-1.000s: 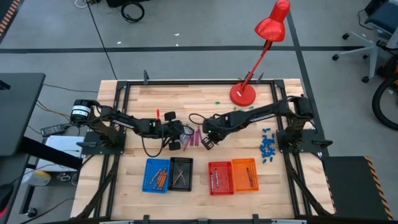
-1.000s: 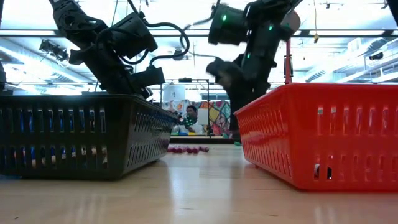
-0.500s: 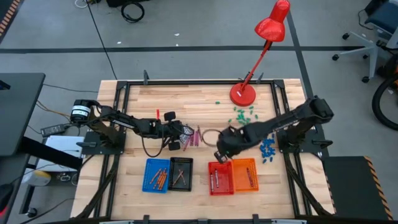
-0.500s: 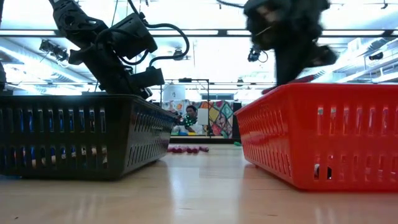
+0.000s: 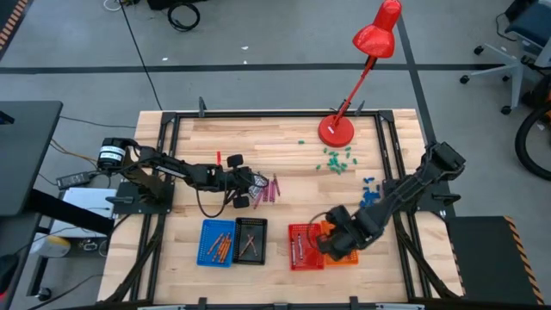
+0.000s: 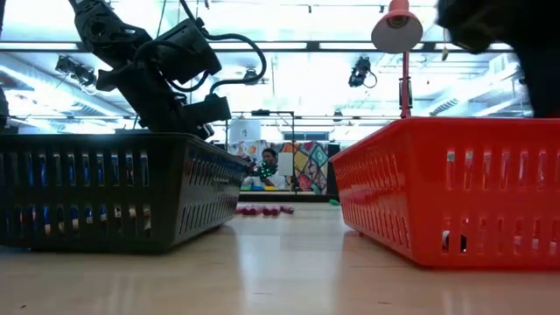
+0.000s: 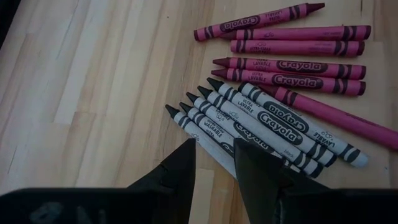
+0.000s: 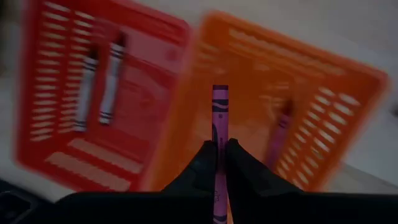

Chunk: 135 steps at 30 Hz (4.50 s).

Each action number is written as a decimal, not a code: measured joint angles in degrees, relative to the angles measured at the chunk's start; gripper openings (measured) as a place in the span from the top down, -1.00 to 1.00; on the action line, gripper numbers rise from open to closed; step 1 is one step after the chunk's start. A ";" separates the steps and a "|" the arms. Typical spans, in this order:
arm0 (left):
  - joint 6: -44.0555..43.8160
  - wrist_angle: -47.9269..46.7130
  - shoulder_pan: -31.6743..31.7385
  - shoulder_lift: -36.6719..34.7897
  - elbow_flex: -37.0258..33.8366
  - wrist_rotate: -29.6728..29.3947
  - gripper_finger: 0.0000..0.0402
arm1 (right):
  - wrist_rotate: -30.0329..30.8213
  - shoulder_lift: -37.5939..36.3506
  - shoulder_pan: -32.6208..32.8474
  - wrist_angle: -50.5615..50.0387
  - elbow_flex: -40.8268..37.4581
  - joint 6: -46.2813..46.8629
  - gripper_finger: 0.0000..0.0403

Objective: Sort crayons
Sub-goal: Put the violet crayon into the orange basket

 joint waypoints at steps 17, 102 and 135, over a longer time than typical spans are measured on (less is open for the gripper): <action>0.82 -0.38 0.00 0.00 0.00 0.00 0.41 | -2.76 3.00 0.15 -2.55 -0.02 1.73 0.47; 0.33 22.18 -0.72 -32.52 -26.29 -2.05 0.41 | -1.84 29.83 -38.13 11.26 21.52 -63.72 0.70; 0.44 22.14 -0.72 -32.50 -26.29 -2.04 0.41 | -2.12 18.72 -30.59 -10.98 21.16 -52.13 0.86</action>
